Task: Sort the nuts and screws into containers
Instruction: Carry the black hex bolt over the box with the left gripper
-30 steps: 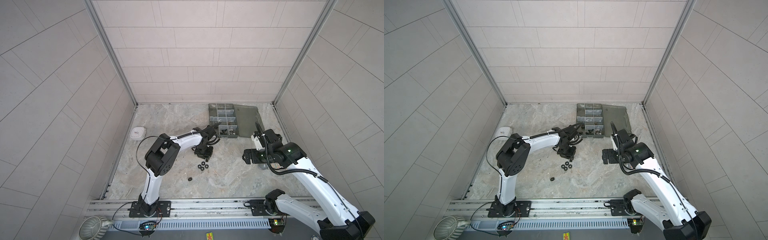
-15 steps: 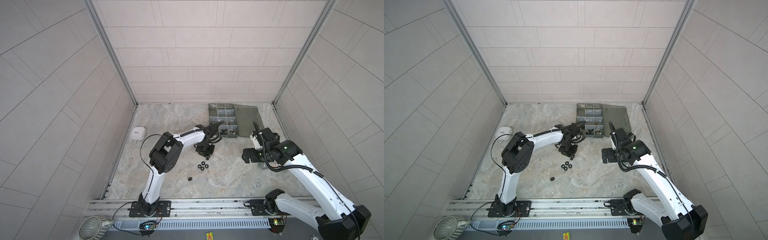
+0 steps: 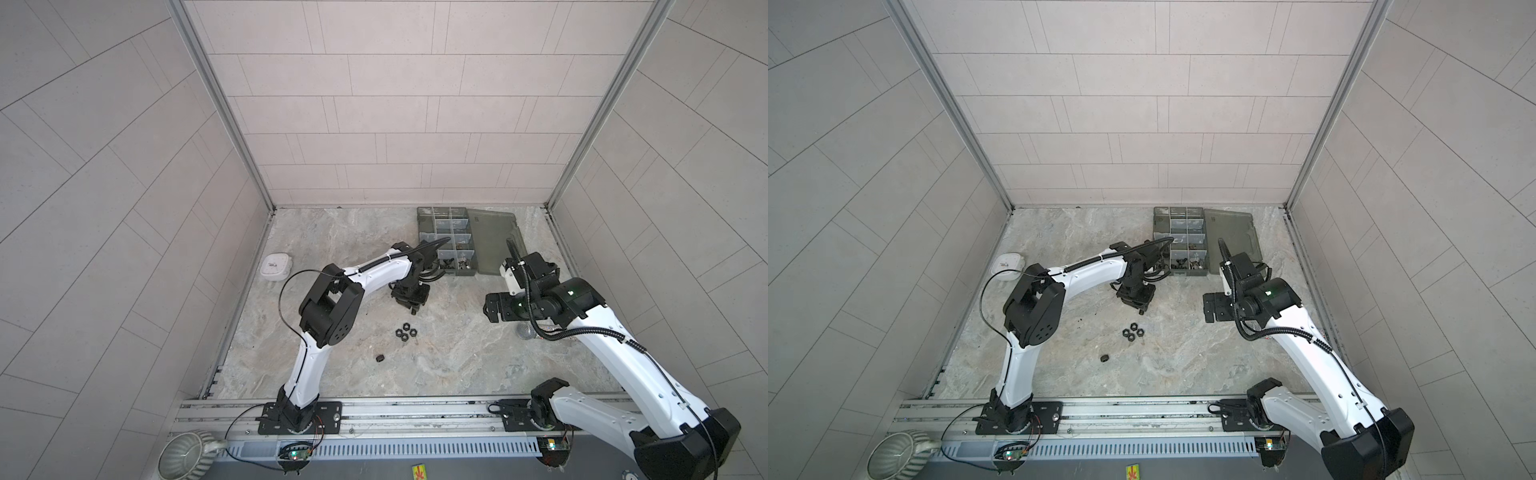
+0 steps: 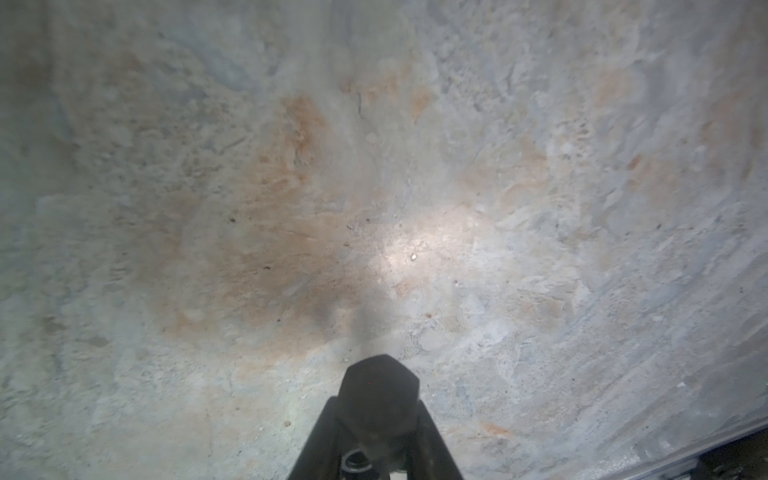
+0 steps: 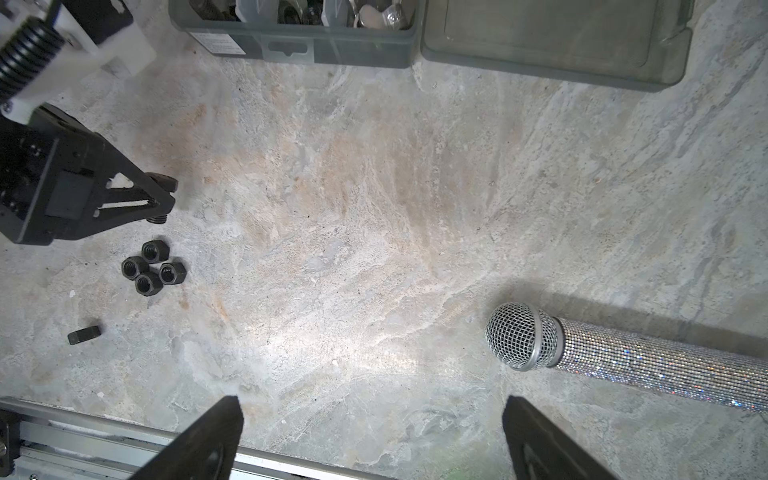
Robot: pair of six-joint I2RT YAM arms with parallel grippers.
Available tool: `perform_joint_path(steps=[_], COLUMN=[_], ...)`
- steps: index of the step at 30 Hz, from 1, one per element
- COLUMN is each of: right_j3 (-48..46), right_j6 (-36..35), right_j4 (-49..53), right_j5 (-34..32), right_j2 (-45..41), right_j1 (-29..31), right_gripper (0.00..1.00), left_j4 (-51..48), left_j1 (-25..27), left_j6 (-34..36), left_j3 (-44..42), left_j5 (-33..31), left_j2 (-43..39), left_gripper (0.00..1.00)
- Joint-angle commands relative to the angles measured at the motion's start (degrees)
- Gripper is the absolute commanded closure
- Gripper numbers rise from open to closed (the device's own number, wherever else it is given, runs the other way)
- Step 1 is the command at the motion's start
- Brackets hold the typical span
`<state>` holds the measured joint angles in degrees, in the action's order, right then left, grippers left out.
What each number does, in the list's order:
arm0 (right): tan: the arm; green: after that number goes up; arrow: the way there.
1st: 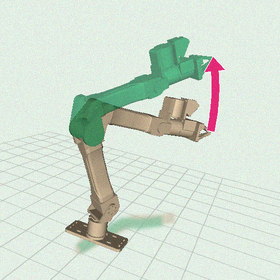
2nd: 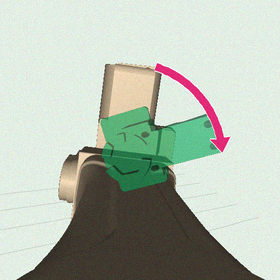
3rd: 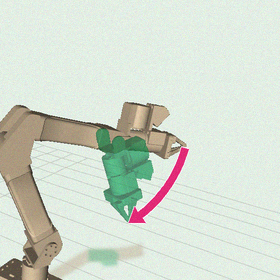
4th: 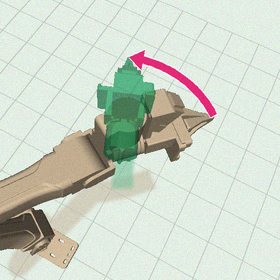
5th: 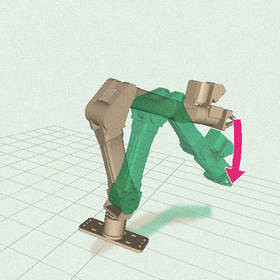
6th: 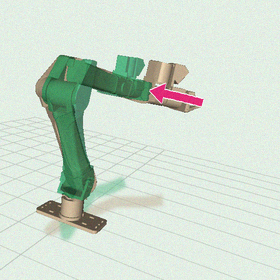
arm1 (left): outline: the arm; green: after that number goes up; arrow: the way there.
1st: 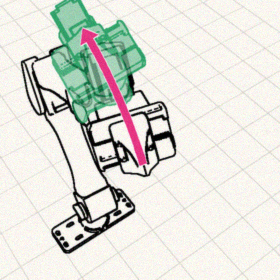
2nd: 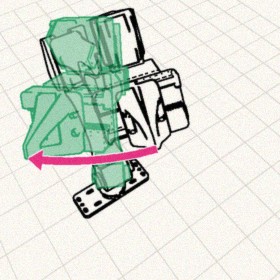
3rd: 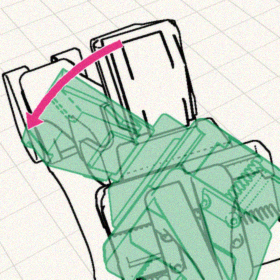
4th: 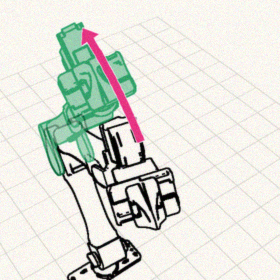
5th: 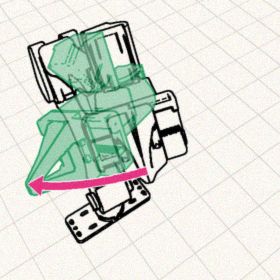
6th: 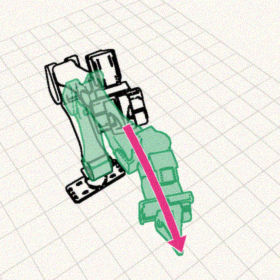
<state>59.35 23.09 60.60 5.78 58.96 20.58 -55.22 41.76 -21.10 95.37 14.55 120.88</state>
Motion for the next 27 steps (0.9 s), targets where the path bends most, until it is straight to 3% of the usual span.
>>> perform_joint_path(steps=[1,16,27], right_j3=[1.71,7.34,12.13], right_j6=[-0.65,-4.98,-6.39], right_j4=[-0.03,-1.43,-2.72], right_j5=[-0.29,2.17,3.75], right_j2=[0.52,6.85,13.97], right_j1=[-0.36,-6.87,-9.31], right_gripper=[0.01,0.01,0.01], left_j4=[-3.33,-13.21,-3.89], left_j1=[-0.67,-6.28,-8.43], left_j6=[1.19,1.80,-1.06], left_j3=[5.51,43.40,45.78], left_j5=[-1.17,0.97,6.53], left_j2=[-0.26,19.26,22.61], left_gripper=[0.86,0.85,0.82])
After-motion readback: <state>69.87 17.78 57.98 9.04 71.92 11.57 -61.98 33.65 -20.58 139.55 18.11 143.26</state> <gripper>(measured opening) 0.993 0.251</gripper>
